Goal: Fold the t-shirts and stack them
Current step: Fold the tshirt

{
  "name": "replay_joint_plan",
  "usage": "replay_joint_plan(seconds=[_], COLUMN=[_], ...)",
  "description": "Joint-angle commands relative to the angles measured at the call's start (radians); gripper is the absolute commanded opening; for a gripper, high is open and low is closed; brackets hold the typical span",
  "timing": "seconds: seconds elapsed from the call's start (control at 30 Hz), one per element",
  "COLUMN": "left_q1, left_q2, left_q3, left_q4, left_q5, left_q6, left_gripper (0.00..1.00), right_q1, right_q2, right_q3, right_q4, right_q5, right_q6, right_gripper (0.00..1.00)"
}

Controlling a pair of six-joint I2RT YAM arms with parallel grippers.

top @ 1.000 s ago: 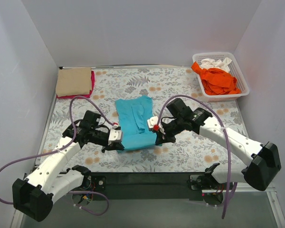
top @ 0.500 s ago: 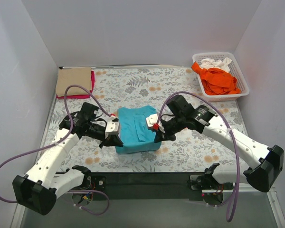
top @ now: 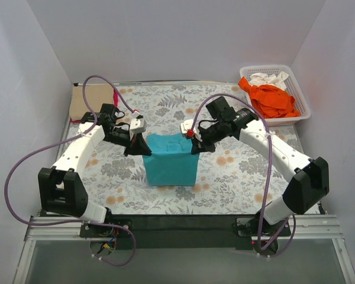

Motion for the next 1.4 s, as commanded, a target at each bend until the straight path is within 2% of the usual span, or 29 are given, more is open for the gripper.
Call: replay_joint_plan(seconds=[0.0, 0.23, 0.6, 1.23, 1.37], left_q1=[0.028, 0.057, 0.086, 0.1, 0.095], left_q2=[0.048, 0.2, 0.401, 0.645, 0.677], left_q3=[0.07, 0.173, 0.324, 0.43, 0.442], left_q4=[-0.017, -0.009, 0.065, 0.405, 0.424], left_q5=[0.05, 0.05, 0.029, -0.075, -0.101], left_q6=[0.045, 0.061, -0.002, -0.29, -0.307], left_gripper=[0.0, 0.0, 0.0, 0.0, 0.0], right_q1=[-0.04, -0.087, -0.155, -0.193, -0.202], right_q2=[0.059, 0.199, 0.422, 0.67, 0.702], right_q3=[0.086, 0.195, 0.399, 0.554, 0.572], right_q4=[-0.039, -0.039, -0.039, -0.022, -0.016], right_q5=[-0.021, -0.027, -0.021, 0.037, 0.056], right_q6=[-0.067, -0.105, -0.122, -0.118, -0.127], right_gripper=[0.01, 0.01, 0.01, 0.01, 0.01])
